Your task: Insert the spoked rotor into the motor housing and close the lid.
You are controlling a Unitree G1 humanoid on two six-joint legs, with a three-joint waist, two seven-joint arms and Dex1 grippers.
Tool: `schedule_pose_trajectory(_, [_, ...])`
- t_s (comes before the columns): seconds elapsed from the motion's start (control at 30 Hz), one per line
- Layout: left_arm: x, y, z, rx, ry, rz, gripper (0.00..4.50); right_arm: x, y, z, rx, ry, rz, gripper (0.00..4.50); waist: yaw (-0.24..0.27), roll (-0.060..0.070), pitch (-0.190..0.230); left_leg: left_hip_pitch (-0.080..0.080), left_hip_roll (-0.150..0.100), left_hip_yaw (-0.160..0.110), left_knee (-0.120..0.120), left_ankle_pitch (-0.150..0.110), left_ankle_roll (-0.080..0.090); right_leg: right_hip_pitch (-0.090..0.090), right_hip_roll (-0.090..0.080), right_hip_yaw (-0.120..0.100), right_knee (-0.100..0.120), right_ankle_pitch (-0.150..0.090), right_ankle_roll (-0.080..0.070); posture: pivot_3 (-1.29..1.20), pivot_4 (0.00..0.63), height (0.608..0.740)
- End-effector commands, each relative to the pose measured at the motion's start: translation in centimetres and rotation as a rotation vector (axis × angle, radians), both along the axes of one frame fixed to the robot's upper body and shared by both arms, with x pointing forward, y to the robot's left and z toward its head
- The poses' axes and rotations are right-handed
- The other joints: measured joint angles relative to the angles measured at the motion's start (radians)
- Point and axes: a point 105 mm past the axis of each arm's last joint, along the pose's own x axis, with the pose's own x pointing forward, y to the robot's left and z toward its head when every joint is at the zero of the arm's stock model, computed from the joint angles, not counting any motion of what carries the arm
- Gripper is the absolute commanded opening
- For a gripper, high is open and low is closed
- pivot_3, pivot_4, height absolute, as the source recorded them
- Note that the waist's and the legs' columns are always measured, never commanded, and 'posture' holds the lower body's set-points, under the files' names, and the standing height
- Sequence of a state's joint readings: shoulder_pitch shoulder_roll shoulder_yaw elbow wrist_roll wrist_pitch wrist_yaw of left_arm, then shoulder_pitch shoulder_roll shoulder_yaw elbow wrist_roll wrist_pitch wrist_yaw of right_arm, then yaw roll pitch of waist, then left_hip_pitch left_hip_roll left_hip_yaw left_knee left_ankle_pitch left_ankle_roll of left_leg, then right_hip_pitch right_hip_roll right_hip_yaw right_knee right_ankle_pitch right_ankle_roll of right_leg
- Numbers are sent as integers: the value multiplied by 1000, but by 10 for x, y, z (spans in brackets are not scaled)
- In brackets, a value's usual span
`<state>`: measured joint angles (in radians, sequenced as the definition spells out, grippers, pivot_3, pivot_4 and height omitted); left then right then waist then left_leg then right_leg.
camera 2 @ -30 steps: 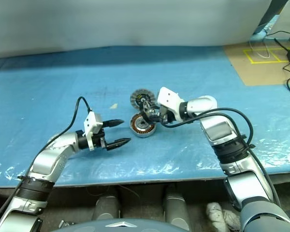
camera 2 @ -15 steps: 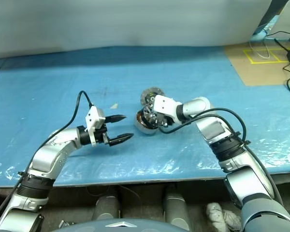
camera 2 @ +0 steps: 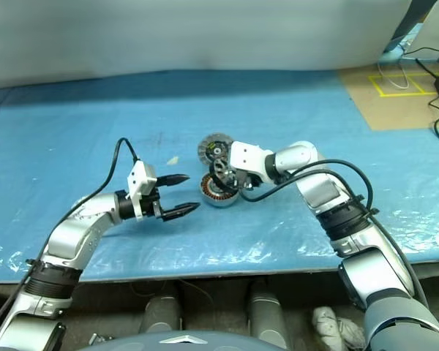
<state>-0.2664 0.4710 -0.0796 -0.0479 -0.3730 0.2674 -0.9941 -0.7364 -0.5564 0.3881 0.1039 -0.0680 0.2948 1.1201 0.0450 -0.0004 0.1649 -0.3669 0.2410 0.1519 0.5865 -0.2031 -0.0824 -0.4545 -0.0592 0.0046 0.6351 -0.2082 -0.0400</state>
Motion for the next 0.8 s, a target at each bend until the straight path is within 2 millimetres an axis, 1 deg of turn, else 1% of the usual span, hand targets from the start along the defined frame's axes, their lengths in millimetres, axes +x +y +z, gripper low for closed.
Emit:
schedule_pose_trajectory(0.03, [-2, -2, 4, -13, -36, -11, 4500, 0, 5, 21, 0, -79, 38, 1715, 0, 0, 0, 0, 0, 0, 0, 0, 0, 0, 0, 0, 0, 0, 0, 0, 150, 740])
schedule_pose_trajectory(0.27, [-5, -7, -2, -15, -35, -13, 4500, -1, 6, 24, -9, -91, 54, 1715, 0, 0, 0, 0, 0, 0, 0, 0, 0, 0, 0, 0, 0, 0, 0, 0, 150, 740])
schedule_pose_trajectory(0.4, [-6, -8, -5, -14, -34, -14, 4500, 0, 1, 19, -35, -92, 53, 1715, 0, 0, 0, 0, 0, 0, 0, 0, 0, 0, 0, 0, 0, 0, 0, 0, 150, 740])
schedule_pose_trajectory(0.47, [-6, -9, -6, -14, -33, -14, 4500, -1, 0, 17, -44, -96, 66, 2455, 0, 0, 0, 0, 0, 0, 0, 0, 0, 0, 0, 0, 0, 0, 0, 0, 150, 740])
schedule_pose_trajectory(0.63, [-3, -5, -7, -13, -32, -14, 4500, -5, 1, 19, -49, -99, 87, 4040, -1, 0, 0, 0, 0, 0, 0, 0, 0, 0, 0, 0, 1, 0, 0, 0, 150, 740])
schedule_pose_trajectory(0.8, [-1, 0, -6, -15, -30, -14, 4500, -6, 1, 24, -33, -103, 95, 4040, -1, 0, 0, 0, 0, 0, 0, 0, 0, 0, 0, 0, 1, 0, 0, 0, 150, 740])
